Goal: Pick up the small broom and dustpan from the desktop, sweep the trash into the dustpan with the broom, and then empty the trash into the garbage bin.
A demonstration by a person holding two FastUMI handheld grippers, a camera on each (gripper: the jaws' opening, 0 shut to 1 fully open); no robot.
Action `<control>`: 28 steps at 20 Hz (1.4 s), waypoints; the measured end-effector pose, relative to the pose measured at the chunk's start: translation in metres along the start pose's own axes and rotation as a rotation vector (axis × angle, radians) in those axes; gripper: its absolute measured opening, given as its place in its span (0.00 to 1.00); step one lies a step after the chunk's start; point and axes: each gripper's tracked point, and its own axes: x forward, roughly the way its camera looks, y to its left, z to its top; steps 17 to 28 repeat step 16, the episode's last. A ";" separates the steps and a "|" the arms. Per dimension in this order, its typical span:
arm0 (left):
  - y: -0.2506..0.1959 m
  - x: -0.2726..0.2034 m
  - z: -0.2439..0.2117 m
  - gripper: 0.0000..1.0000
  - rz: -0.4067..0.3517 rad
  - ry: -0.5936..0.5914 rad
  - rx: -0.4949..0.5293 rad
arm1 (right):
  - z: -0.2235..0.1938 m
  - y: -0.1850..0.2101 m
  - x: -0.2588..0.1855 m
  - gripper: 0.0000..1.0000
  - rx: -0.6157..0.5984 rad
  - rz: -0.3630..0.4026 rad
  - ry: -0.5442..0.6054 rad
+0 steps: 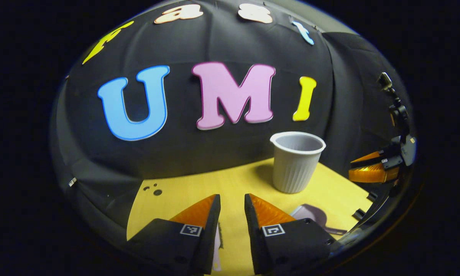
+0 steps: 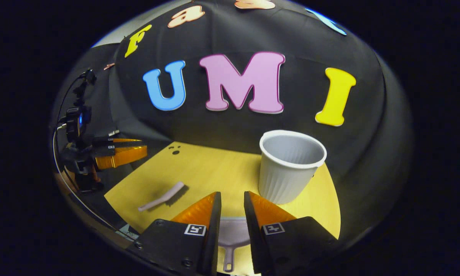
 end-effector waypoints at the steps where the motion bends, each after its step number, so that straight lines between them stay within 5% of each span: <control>1: -0.004 -0.002 0.007 0.42 -0.009 -0.020 0.000 | 0.005 0.003 -0.005 0.39 -0.007 -0.006 -0.033; 2: -0.005 -0.003 0.009 0.46 -0.015 -0.028 -0.002 | 0.009 0.005 -0.009 0.30 -0.013 -0.011 -0.053; 3: -0.005 -0.003 0.006 0.42 -0.023 -0.027 -0.006 | 0.014 0.008 -0.010 0.39 -0.019 -0.013 -0.064; 4: -0.007 -0.005 0.006 0.42 -0.027 -0.024 -0.011 | 0.019 0.011 -0.011 0.30 -0.025 -0.013 -0.070; 7: -0.013 -0.007 0.009 0.42 -0.041 -0.030 -0.011 | 0.028 0.026 -0.011 0.43 -0.038 -0.002 -0.083; 16: -0.009 -0.014 0.016 0.42 -0.106 -0.067 0.040 | 0.054 0.044 -0.019 0.43 0.018 -0.094 -0.137; 28: -0.009 -0.014 0.016 0.42 -0.106 -0.067 0.040 | 0.054 0.044 -0.019 0.43 0.018 -0.094 -0.137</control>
